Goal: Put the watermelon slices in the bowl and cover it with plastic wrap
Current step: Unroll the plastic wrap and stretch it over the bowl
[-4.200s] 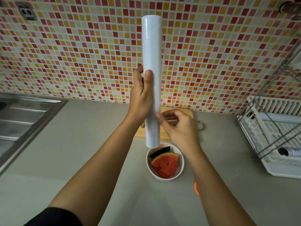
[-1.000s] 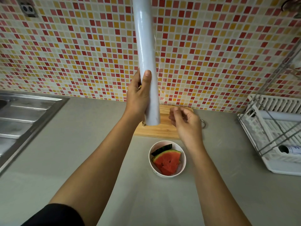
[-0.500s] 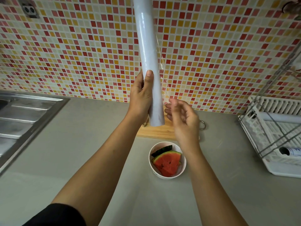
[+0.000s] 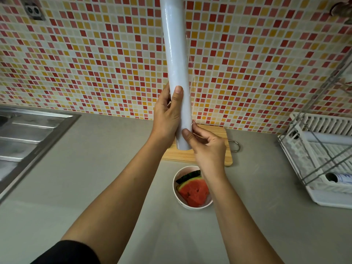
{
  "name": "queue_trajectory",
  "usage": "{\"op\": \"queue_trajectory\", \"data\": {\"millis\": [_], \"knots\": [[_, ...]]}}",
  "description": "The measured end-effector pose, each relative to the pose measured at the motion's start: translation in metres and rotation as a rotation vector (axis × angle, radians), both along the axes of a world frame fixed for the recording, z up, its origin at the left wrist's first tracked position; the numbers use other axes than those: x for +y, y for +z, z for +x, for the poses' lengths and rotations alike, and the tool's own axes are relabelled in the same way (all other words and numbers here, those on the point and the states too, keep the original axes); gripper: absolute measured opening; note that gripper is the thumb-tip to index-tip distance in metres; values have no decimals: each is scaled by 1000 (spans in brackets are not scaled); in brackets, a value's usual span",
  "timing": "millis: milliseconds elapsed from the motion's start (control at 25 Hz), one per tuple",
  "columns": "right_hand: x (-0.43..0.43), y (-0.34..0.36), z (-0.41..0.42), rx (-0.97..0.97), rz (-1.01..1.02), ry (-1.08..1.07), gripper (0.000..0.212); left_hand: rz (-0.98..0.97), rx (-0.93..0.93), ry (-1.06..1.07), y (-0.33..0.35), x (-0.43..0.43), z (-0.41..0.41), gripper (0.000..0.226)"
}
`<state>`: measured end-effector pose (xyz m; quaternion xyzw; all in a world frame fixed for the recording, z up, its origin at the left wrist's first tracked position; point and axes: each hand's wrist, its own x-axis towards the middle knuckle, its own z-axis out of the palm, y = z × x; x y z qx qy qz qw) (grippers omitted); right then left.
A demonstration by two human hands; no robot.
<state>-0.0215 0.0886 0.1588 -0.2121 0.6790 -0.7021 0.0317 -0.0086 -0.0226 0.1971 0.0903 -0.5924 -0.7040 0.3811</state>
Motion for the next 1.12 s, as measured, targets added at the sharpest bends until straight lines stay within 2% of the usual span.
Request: {"op": "queue_trajectory", "data": {"millis": [160,280,440,560,640,920,1000,1120], "knots": [[2,-1,-2,13,13,33,36,-28,15,37,-4,0,0,20],[4,4,1,77,53,19,30,-23,1,62,-4,1,-1,31],[4,12,8,381,195,-168,45,-3,11,63,-4,5,-2,36],[3,12,10,551,227,-268,35,10,9,70,-2,8,-2,30],[1,11,11,593,240,-296,34,12,-2,85,-1,9,-3,26],[0,11,11,640,220,-307,24,63,33,96,-1,7,-3,22],[1,11,11,540,144,-267,25,71,60,112,1,5,-3,22],[0,11,12,277,-42,-206,28,89,74,109,4,5,-4,25]]}}
